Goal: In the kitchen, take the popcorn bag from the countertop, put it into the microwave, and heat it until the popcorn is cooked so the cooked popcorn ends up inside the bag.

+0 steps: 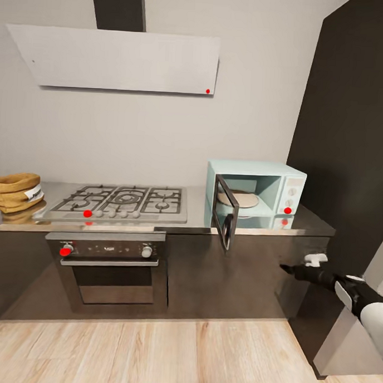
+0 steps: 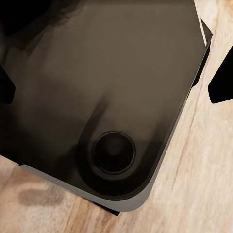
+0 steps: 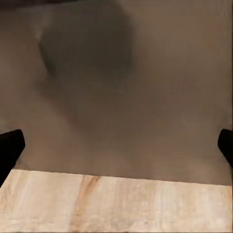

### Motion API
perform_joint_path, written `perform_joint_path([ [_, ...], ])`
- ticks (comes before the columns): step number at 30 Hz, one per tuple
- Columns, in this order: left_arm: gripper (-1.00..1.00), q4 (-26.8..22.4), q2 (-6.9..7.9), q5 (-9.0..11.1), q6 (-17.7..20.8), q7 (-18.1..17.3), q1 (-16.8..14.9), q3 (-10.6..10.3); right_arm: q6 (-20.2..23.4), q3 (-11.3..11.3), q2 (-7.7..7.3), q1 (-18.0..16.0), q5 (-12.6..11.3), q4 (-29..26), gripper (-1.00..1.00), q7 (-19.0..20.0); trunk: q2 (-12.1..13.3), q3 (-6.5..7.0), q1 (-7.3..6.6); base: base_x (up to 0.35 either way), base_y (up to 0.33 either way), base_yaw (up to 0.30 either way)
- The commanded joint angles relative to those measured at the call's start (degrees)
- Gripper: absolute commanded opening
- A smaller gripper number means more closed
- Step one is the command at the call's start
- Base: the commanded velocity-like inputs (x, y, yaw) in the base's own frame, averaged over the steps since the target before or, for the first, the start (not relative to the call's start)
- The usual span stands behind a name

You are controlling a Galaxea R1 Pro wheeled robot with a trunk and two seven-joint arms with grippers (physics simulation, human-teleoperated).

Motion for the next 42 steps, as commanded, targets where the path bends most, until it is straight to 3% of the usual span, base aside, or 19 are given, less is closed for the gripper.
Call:
perform_joint_path([
  [1,1.0,-0.1,-0.02,0.05,-0.07,0.02,0.03,0.26,0.26,-0.41,0.2,-0.05,-0.02,6.34,1.0,-0.94,-0.03,-0.04,0.0,0.0,0.0,0.0],
  [3,1.0,-0.1,-0.02,0.05,-0.07,0.02,0.03,0.26,0.36,-0.33,0.42,0.21,0.34,9.74,1.0,-1.51,-0.03,-0.04,0.0,0.0,0.0,0.0],
  [6,1.0,-0.1,-0.05,0.05,-0.07,0.02,0.03,0.26,0.92,-0.21,1.01,4.6,0.79,11.64,1.0,-2.01,-0.03,-0.04,0.0,0.0,0.0,0.0],
  [7,1.0,-0.1,-0.03,0.05,-0.06,0.02,0.03,0.26,1.01,-0.09,2.95,11.52,1.08,11.97,1.0,-4.05,-0.03,-0.04,0.0,0.0,0.0,0.016],
  [9,1.0,-0.1,-0.02,0.05,-0.07,0.02,0.03,0.26,1.0,-0.03,4.48,16.27,2.19,12.01,1.0,-6.84,-0.03,-0.04,0.0,0.0,0.0,0.154],
  [10,1.0,-0.1,-0.02,0.05,-0.07,0.02,0.03,0.26,1.06,-0.04,5.61,18.73,2.68,12.02,1.0,-10.94,-0.03,-0.04,0.0,0.0,0.0,0.259],
  [13,1.0,-0.1,-0.02,0.05,-0.07,0.02,0.03,0.26,0.5,-0.11,9.04,22.73,2.7,12.05,1.0,-21.38,-0.03,-0.04,0.0,0.0,0.0,0.284],
  [14,1.0,-0.1,-0.02,0.05,-0.07,0.02,0.03,0.26,-0.62,-0.11,10.93,25.07,2.94,12.02,1.0,-24.61,-0.03,-0.04,0.0,0.0,0.0,0.292],
  [15,1.0,-0.1,-0.02,0.05,-0.07,0.02,0.03,0.26,-2.93,-0.1,12.65,27.51,3.0,12.02,1.0,-26.5,-0.03,-0.04,0.0,0.0,0.0,0.289],
  [17,1.0,-0.1,-0.02,0.05,-0.07,0.02,0.03,0.26,-7.02,-0.16,13.96,30.22,2.84,12.02,1.0,-28.3,-0.03,-0.04,0.0,0.0,0.0,0.283],
  [19,1.0,-0.1,-0.02,0.05,-0.07,0.02,0.03,0.26,-8.41,-0.22,14.46,31.1,2.68,12.02,1.0,-31.14,-0.03,-0.04,0.0,0.0,0.0,0.241],
  [20,1.0,-0.08,-0.02,0.05,-0.07,0.02,0.03,0.26,-9.06,-0.26,14.99,31.6,2.58,12.08,1.0,-35.74,-0.03,-0.02,0.0,0.0,0.0,0.219],
  [23,1.0,-0.02,-0.02,0.11,-0.07,0.02,0.03,0.26,-9.3,-0.2,15.33,31.81,2.69,12.11,1.0,-38.56,-0.03,0.06,0.0,0.0,0.0,0.252],
  [31,1.0,-0.01,-0.02,0.14,-0.07,0.04,0.03,0.26,-9.93,-0.04,15.32,33.71,3.51,12.03,1.0,-38.82,-0.03,0.09,0.0,0.0,0.0,0.294],
  [32,1.0,-0.01,-0.02,0.14,-0.07,0.03,0.03,0.26,-9.93,-0.03,15.36,33.74,4.11,12.03,1.0,-38.82,-0.03,0.09,0.0,0.0,0.0,0.3],
  [37,1.0,-0.01,0.09,0.21,-0.07,0.07,0.03,0.26,-9.61,-0.01,15.52,34.7,11.72,12.03,1.0,-38.9,-0.03,0.09,0.0,0.0,0.0,0.3],
  [42,1.0,-0.01,-0.01,0.19,-0.07,0.08,0.03,0.26,-9.62,-0.02,15.51,35.51,12.36,12.02,1.0,-38.99,-0.03,0.09,0.0,0.0,0.0,0.3],
])
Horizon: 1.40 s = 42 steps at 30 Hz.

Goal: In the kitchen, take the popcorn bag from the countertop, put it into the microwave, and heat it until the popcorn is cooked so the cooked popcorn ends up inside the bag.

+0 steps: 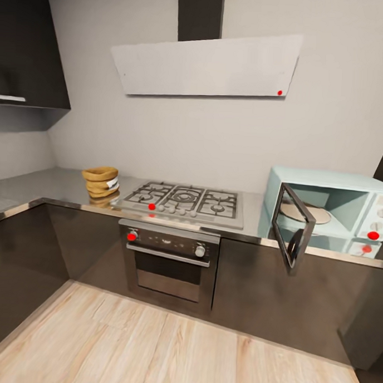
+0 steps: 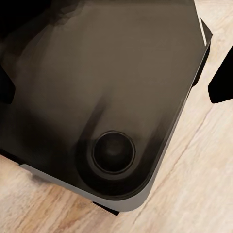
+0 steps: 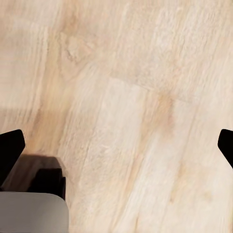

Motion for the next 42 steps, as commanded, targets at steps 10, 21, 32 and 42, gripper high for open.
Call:
perform_joint_path([
  [10,1.0,-0.12,-0.12,0.05,-0.07,-0.04,0.03,0.34,-0.61,-0.47,0.04,0.48,0.85,0.2,1.0,-0.02,-0.03,-0.05,0.0,0.0,0.0,0.3],
  [21,1.0,0.11,-0.12,0.23,-4.66,-0.02,0.03,0.16,-0.8,-0.47,0.09,0.92,0.91,0.18,1.0,-0.02,-0.03,-0.05,0.0,0.081,0.0,0.287],
  [32,1.0,0.25,-0.01,0.09,-4.56,-0.53,0.03,0.1,-0.72,-0.56,0.01,0.92,1.26,0.1,1.0,-0.81,-0.03,-0.05,0.0,0.309,0.161,0.009],
  [42,1.0,0.25,-0.1,0.23,-4.56,-0.18,0.03,0.16,-0.99,-0.8,0.08,0.92,0.76,0.1,1.0,-0.89,-0.03,-0.05,0.0,0.256,0.269,0.0],
])
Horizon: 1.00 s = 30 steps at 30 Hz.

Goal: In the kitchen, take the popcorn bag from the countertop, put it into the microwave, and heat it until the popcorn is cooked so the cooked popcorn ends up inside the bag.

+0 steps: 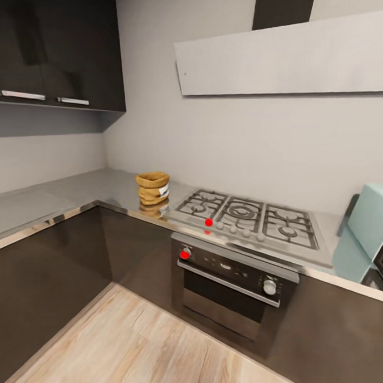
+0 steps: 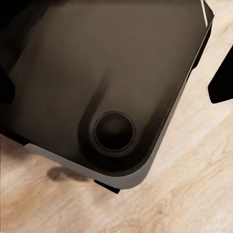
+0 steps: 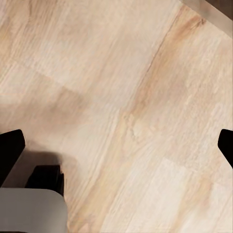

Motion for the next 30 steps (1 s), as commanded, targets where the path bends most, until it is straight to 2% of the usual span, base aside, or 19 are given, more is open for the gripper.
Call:
perform_joint_path([
  [1,1.0,-0.1,-0.03,0.05,-0.05,0.03,0.03,0.26,-0.43,-0.54,-0.03,-0.08,0.49,0.18,1.0,-0.18,-0.03,-0.05,0.03,0.239,0.282,0.0],
  [8,1.0,-0.1,0.01,0.07,0.01,0.06,0.03,0.26,-0.7,-0.53,0.03,-0.08,0.44,0.18,1.0,-0.18,-0.03,-0.05,0.03,0.239,0.282,-0.011],
  [18,1.0,-0.08,0.05,0.07,0.1,0.09,0.03,0.26,-0.6,-0.42,0.12,-0.08,0.63,0.18,1.0,-0.15,-0.03,-0.05,0.03,0.239,0.281,-0.206],
  [30,1.0,0.05,0.05,0.07,0.35,0.12,0.03,0.26,-0.43,-0.34,0.03,-0.08,0.74,0.18,1.0,-0.09,-0.03,-0.05,0.03,0.255,0.257,-0.011],
])
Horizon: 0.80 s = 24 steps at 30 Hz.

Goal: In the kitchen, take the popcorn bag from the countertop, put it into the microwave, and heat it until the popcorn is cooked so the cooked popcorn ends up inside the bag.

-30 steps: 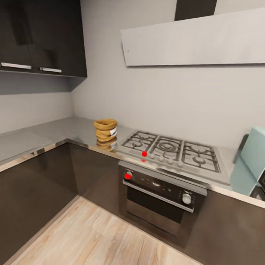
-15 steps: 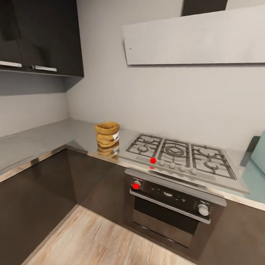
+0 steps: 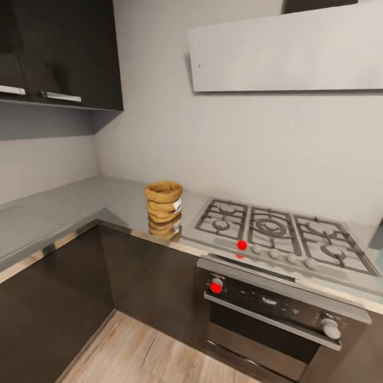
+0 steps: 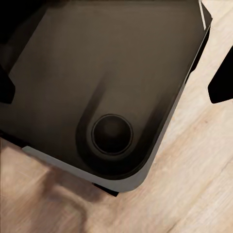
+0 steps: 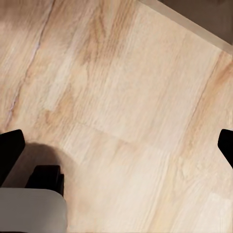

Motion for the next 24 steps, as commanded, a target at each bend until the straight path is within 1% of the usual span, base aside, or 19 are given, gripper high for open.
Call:
perform_joint_path([
  [1,1.0,-0.09,-0.02,0.02,-0.03,0.02,0.03,0.25,-0.33,-0.48,-0.01,-0.08,0.59,0.18,1.0,-0.17,-0.02,-0.05,0.03,0.296,0.192,0.0],
  [7,1.0,-0.18,-0.02,-0.05,-0.17,-0.02,0.03,0.25,-0.56,-0.57,-0.01,-0.08,0.25,0.18,1.0,-0.2,-0.02,-0.05,0.03,0.304,0.171,-0.004],
  [9,1.0,-0.2,-0.02,-0.06,-0.24,-0.01,0.03,0.25,-0.41,-0.61,0.04,-0.08,0.15,0.18,1.0,-0.22,-0.02,-0.05,0.03,0.305,0.19,-0.121],
  [20,1.0,-0.17,-0.09,-0.24,-0.57,-0.04,0.03,0.12,-0.25,-0.66,0.08,-0.08,0.24,0.18,1.0,-0.18,-0.02,-0.05,0.03,0.271,0.245,-0.236],
  [24,1.0,-0.17,-0.11,-0.17,-0.56,-0.03,0.03,0.14,-0.26,-0.66,0.08,-0.08,0.24,0.18,1.0,-0.18,-0.02,-0.05,0.03,0.201,0.285,-0.244],
])
